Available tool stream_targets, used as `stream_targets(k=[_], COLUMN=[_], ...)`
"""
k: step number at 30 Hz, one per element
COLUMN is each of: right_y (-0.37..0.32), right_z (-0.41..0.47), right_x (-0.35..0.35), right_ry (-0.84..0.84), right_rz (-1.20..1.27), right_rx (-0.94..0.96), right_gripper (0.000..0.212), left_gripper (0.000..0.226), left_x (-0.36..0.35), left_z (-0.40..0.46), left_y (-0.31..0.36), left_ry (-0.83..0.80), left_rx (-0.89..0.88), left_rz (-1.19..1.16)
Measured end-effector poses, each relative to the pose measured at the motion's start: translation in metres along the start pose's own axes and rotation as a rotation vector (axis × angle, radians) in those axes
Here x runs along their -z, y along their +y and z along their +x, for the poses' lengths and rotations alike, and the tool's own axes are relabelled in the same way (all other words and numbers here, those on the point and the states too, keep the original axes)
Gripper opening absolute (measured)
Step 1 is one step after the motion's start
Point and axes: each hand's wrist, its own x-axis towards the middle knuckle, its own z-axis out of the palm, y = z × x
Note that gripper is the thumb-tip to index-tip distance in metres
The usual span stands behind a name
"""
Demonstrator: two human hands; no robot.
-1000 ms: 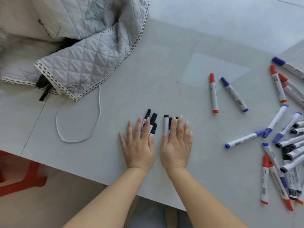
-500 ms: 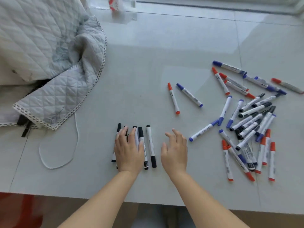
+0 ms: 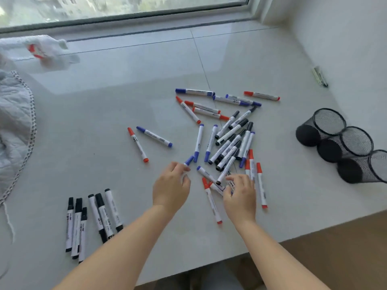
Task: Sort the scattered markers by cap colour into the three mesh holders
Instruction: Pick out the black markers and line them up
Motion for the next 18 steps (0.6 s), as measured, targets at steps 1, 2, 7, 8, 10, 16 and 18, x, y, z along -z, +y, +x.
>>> stream_targets(k=[1, 2, 7, 8, 10, 16, 18], right_y=[0.008, 0.016, 0.049, 0.054, 0.060, 0.062, 0.060], right_z=[0.005, 0.010, 0.038, 0.044, 0.054, 0.072, 0.073], right_x=[0.004, 0.009, 0.027, 0.029, 0.030, 0.020, 0.016], right_ry=[-0.023, -0.044, -0.111, -0.135, -0.194, -0.224, -0.248], right_rz=[-0.001, -0.003, -0.036, -0.035, -0.035, -0.232, -0.248], right_rx=[0.000, 0.001, 0.042, 0.050, 0.066, 0.168, 0.210], right_gripper=[0.023, 0.023, 0.026, 0.027, 0.028, 0.028, 0.032], left_gripper=[0.021, 0.021, 0.027, 0.031, 0.038, 0.036, 0.033], left_x=[-0.007, -0.014, -0.055, -0.063, -0.079, -0.103, -0.105], left_z=[0.005, 0.011, 0.044, 0.050, 0.061, 0.079, 0.083], left_y=[0.012, 0.022, 0.062, 0.068, 0.076, 0.087, 0.089], left_ry=[-0.024, -0.046, -0.141, -0.157, -0.172, -0.105, -0.118], left_rx=[-0.014, -0.027, -0.113, -0.128, -0.155, -0.164, -0.139], left_rz=[-0.005, -0.004, 0.110, 0.153, 0.267, 0.412, 0.397])
